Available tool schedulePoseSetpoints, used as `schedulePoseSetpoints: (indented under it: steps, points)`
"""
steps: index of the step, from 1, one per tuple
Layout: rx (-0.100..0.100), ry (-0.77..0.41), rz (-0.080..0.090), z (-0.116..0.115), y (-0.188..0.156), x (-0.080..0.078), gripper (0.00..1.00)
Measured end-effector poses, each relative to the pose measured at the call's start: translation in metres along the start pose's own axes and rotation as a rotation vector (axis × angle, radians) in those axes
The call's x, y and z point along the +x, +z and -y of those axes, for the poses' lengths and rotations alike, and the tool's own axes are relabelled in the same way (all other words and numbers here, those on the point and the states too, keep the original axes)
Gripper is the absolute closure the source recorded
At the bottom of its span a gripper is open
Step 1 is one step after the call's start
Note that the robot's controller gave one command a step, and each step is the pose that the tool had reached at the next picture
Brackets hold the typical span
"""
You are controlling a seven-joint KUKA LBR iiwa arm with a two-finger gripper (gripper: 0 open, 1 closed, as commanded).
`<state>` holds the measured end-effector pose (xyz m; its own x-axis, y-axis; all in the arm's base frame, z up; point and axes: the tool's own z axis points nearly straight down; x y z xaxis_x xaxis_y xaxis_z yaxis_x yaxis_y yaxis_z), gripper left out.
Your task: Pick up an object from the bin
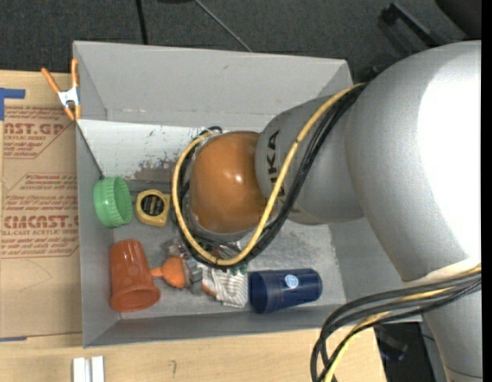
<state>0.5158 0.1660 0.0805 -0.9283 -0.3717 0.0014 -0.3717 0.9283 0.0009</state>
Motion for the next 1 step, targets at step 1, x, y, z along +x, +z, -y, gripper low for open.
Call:
schedulePoseSetpoints:
  steps: [1]
  points:
    - [0.0, 0.0, -0.002, -0.0002, -0.0104, 0.0006, 1.0]
